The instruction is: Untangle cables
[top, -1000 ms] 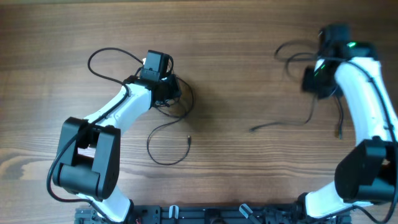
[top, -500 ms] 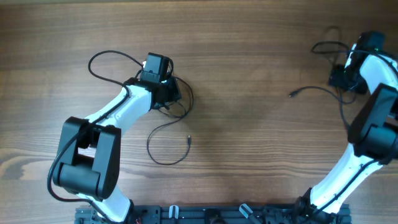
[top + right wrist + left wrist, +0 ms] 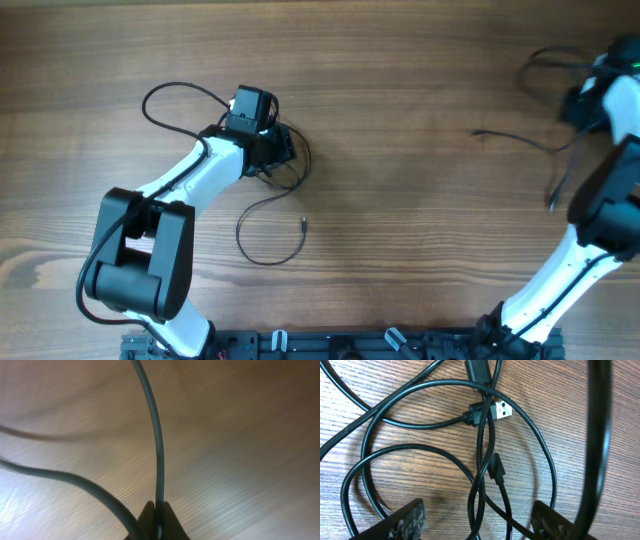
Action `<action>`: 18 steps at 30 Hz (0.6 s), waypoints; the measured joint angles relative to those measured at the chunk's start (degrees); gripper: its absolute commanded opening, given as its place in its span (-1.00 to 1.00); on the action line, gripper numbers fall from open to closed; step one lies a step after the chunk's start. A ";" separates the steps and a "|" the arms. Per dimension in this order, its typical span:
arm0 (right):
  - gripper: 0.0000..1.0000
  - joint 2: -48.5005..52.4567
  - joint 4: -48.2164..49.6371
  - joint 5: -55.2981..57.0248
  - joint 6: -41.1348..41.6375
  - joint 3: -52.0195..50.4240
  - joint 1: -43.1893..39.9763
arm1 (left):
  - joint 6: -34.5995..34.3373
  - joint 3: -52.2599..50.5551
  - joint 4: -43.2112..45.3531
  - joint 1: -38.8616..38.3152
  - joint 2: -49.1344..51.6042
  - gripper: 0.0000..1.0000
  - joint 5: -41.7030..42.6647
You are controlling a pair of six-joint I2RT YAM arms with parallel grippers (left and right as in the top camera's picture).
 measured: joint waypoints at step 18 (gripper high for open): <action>0.99 -2.08 3.65 -0.85 -3.82 0.04 -27.26 | 0.00 0.00 -1.07 0.00 0.04 0.05 0.00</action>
